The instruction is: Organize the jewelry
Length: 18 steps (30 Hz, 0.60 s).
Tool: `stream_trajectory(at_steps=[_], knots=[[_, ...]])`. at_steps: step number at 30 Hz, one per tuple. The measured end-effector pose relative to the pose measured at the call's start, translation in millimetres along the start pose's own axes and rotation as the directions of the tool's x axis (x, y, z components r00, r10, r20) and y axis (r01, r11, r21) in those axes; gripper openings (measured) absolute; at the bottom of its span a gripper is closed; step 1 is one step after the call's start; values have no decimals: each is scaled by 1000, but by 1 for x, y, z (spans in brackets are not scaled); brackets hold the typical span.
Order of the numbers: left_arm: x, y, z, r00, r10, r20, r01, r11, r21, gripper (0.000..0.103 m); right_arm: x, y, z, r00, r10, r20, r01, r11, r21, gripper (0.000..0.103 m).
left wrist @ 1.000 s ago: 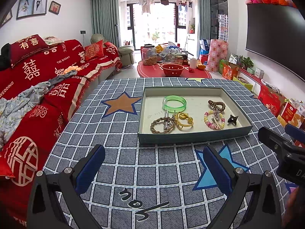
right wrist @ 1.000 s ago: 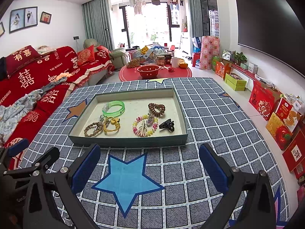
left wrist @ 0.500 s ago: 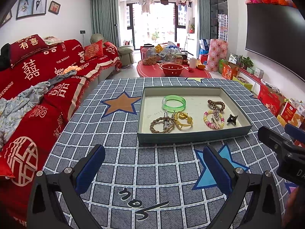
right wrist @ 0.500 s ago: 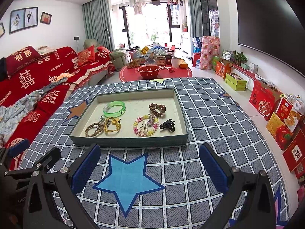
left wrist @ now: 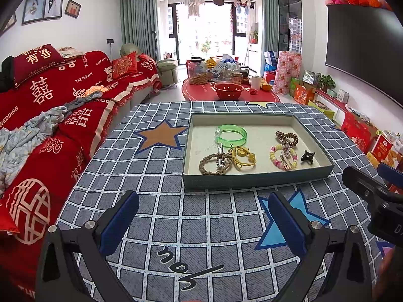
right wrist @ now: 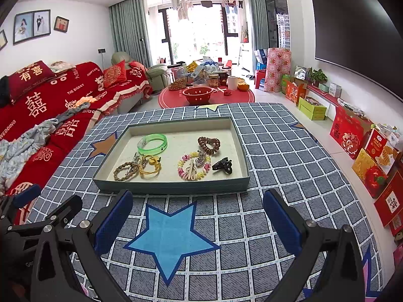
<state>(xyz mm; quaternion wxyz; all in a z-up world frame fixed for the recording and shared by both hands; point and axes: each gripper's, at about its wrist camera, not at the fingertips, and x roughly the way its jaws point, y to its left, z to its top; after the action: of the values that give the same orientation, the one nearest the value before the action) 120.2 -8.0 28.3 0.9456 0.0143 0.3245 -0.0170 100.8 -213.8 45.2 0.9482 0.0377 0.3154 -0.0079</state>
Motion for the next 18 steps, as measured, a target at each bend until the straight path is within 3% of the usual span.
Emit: stream_trajectory(at_steps=[18], knots=[[0,0,-1,1000,-1,-5,1,1000,-3,103,0,-1,-1,1000,2,1,-2,1000,2,103]])
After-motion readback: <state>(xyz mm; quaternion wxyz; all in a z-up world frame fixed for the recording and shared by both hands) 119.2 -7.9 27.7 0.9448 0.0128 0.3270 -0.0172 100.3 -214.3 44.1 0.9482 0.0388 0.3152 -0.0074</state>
